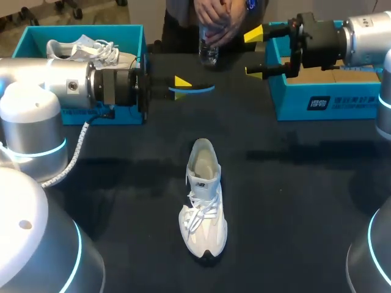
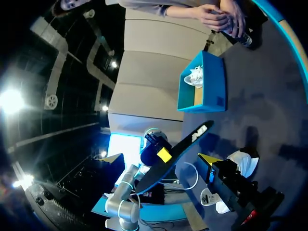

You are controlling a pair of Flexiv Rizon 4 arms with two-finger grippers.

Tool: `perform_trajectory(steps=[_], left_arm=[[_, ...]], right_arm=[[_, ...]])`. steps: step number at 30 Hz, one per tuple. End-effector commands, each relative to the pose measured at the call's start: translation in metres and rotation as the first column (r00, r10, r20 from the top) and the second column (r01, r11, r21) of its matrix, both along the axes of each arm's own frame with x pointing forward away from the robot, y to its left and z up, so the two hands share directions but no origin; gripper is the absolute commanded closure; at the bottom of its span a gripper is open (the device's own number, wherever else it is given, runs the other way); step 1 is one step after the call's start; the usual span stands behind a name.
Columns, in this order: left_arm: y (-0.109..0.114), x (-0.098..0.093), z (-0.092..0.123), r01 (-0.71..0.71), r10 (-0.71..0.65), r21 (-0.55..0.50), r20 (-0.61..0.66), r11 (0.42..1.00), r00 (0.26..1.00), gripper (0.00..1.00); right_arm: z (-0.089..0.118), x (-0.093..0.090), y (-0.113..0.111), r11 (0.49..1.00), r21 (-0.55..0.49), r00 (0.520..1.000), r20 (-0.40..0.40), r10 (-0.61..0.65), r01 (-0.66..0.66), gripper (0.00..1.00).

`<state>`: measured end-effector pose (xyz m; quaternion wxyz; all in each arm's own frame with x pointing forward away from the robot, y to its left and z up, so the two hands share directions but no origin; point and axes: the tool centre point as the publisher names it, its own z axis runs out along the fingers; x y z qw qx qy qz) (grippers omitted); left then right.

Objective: Take the shoe out of the shoebox, open the shoe tongue, remove and reinsert the insole, then place the shoe into the shoebox

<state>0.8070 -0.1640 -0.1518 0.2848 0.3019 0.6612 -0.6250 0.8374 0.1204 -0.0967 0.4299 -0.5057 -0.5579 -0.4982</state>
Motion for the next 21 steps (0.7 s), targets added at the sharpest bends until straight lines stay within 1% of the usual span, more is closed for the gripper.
perform_trajectory(steps=[1, 4, 6, 7, 8, 21], left_arm=[[0.002, 0.0, -0.002, -0.022, 0.032, 0.035, -0.32, 0.999, 0.947, 1.0], [0.003, -0.004, -0.004, -0.025, 0.037, 0.031, -0.487, 0.999, 0.873, 1.0], [0.008, -0.003, -0.005, -0.001, -0.031, -0.047, -0.67, 0.999, 0.742, 1.0], [0.01, 0.0, -0.007, -0.008, -0.022, -0.038, -0.723, 0.999, 0.69, 1.0], [0.014, 0.001, -0.008, -0.021, -0.012, -0.035, -0.742, 0.999, 0.67, 1.0], [0.014, 0.001, -0.008, -0.021, -0.012, -0.035, -0.742, 0.999, 0.67, 1.0]], right_arm=[[0.0, 0.0, 0.001, 1.0, -0.003, 1.0, -0.001, -0.001, 0.001, 0.0], [0.0, 0.0, 0.001, 1.0, -0.003, 1.0, -0.001, -0.001, 0.001, 0.0], [0.0, 0.0, 0.001, 1.0, -0.003, 1.0, -0.001, -0.001, 0.001, 0.0], [0.0, 0.0, 0.001, 1.0, -0.003, 1.0, -0.001, -0.001, 0.001, 0.0], [0.0, 0.0, 0.001, 1.0, -0.003, 1.0, -0.001, -0.001, 0.001, 0.0], [0.0, 0.0, 0.001, 1.0, -0.003, 1.0, -0.001, -0.001, 0.001, 0.0]])
